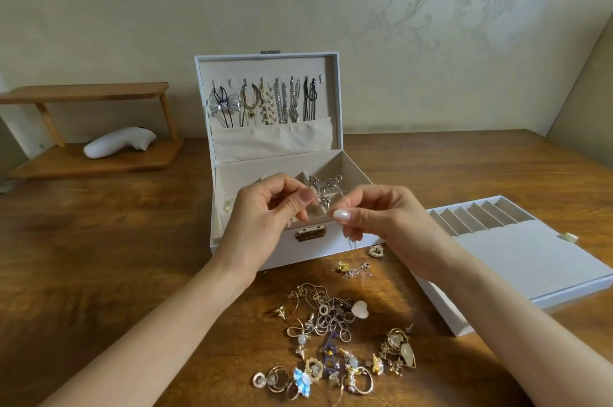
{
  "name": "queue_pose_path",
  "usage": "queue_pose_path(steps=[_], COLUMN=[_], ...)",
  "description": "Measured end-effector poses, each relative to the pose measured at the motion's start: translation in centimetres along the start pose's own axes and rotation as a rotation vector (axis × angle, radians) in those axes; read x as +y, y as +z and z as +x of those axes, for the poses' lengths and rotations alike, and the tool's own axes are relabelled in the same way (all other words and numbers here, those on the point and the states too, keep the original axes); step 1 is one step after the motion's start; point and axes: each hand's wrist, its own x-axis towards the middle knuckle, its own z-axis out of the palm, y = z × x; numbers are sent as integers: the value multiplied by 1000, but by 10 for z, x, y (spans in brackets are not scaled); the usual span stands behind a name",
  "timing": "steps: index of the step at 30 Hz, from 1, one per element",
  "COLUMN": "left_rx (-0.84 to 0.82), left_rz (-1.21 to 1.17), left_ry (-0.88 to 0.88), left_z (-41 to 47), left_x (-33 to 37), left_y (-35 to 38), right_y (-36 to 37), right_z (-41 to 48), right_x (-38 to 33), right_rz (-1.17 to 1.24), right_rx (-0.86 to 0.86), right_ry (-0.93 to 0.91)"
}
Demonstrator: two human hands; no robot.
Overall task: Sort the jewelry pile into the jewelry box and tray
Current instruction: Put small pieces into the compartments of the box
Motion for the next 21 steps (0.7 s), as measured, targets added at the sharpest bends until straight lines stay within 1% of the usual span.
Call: queue_pose_path(steps=[3, 5, 7, 9, 11, 14, 18, 21], left_rx=[4, 22, 40, 32, 3, -53, -75, -173], left_rz=[22, 114, 214, 243, 249, 119, 2, -139], left_ry=[-20, 7, 40, 51, 44, 9, -30, -199], left_z=[3, 5, 6, 6, 5, 2, -2, -5], left_x=[-3, -4, -5, -5, -5, -1, 3, 5], left_y=[-5, -8, -11, -11, -10, -6, 0, 6], right_y=[-7, -13, -18, -19, -14, 0, 7, 6], right_z=[1, 1, 2, 3, 4, 4, 4, 4], right_x=[-5, -9, -12, -13, -10, -3, -1, -4], right_rz=[-24, 16, 121, 180, 111, -19, -6, 0], right_rx=[62, 89, 87, 60, 41, 46, 120, 153], right_ry=[-51, -77, -62, -23, 6, 15, -59, -82])
